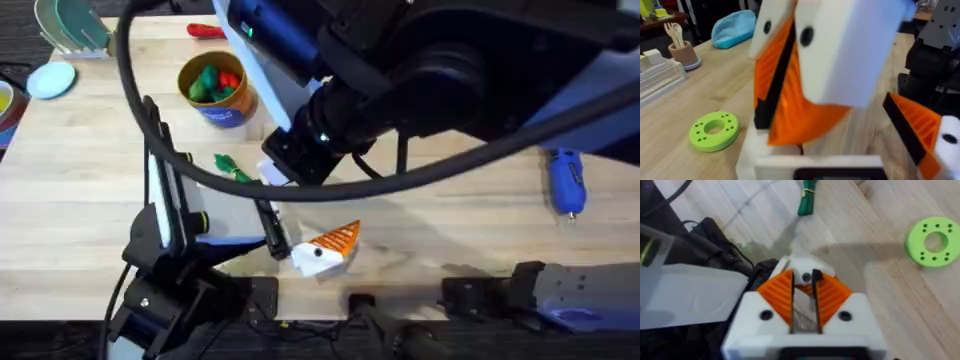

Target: Pick up the gripper from the table and insert it into the empty holder that is missing its gripper. Then pick up a screw, insert it into the mounting hole, and use the screwdriver to tighten it. Finally, clean up the table by picking up the vegetable and placing it into the bucket.

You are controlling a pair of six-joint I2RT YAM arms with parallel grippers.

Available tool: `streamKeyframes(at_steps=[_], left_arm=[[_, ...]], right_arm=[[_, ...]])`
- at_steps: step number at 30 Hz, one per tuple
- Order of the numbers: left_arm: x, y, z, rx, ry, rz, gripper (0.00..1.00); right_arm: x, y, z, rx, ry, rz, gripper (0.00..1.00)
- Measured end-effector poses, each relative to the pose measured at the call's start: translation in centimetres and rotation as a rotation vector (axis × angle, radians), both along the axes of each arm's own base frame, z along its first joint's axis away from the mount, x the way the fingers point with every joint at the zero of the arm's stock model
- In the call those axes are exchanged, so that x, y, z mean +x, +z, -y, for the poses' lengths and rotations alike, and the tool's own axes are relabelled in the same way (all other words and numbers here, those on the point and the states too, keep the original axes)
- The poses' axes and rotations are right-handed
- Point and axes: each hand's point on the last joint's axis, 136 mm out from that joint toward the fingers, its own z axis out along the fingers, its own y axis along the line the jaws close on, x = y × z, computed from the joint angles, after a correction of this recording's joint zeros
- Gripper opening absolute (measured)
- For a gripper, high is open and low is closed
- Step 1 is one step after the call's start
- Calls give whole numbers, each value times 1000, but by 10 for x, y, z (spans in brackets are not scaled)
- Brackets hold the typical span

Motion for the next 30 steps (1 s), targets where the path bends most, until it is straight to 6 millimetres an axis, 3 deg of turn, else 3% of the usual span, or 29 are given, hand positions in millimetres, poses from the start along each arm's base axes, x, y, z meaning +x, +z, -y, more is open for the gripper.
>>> streamKeyframes(at_steps=[1, 6, 7, 12, 18, 30], left_arm=[[0, 0, 0, 0, 0, 0, 991], [1, 0, -1, 0, 9, 0, 991], [2, 0, -1, 0, 10, 0, 991], [1, 0, -1, 1, 9, 3, 991], [1, 0, -1, 1, 9, 3, 991], [2, 1, -1, 0, 10, 7, 991]], right_arm=[[0, 0, 0, 1, -1, -2, 232], [6, 1, 7, -12, -29, 12, 925], [9, 3, 9, -9, -38, 15, 972], [8, 19, 24, 15, -50, 19, 992], [4, 37, 71, -21, -71, 24, 993], [-40, 64, 136, 2, -42, 71, 994]])
